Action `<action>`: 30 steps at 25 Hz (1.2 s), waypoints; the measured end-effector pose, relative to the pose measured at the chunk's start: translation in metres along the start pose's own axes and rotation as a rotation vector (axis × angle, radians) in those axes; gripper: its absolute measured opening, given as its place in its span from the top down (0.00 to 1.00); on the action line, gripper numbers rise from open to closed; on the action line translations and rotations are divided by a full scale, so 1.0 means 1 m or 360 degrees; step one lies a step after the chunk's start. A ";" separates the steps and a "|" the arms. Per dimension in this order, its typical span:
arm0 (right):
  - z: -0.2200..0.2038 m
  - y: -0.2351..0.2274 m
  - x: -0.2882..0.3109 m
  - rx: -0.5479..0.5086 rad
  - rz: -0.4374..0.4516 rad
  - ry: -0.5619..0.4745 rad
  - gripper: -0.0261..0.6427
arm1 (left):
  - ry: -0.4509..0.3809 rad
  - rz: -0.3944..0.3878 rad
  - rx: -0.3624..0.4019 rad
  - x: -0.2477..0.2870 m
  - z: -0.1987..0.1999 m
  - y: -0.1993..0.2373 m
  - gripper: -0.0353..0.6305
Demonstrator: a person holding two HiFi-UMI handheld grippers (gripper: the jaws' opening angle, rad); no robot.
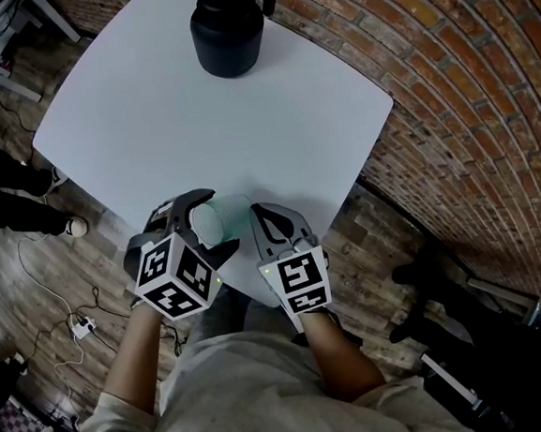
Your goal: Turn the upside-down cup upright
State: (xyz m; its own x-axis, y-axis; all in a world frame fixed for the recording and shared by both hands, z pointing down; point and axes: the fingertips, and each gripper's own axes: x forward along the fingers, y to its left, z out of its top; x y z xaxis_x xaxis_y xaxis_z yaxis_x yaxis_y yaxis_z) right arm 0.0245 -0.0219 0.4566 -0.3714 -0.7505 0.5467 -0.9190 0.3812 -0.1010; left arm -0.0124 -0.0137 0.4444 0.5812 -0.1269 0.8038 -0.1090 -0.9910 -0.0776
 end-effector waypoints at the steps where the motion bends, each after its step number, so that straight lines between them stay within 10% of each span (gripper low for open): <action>1: -0.001 0.000 0.001 0.0008 -0.0002 0.0002 0.95 | 0.0006 -0.0009 0.0002 0.000 0.000 -0.001 0.37; 30: -0.027 0.005 0.011 0.0235 0.0017 0.0017 0.95 | 0.0042 -0.0101 0.0027 0.008 0.017 -0.011 0.37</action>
State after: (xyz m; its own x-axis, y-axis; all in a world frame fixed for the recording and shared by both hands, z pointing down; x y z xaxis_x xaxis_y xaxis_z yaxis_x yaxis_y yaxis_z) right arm 0.0195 -0.0133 0.4848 -0.3805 -0.7409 0.5535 -0.9248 0.3050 -0.2275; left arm 0.0071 -0.0048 0.4415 0.5649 -0.0628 0.8227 -0.0588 -0.9976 -0.0358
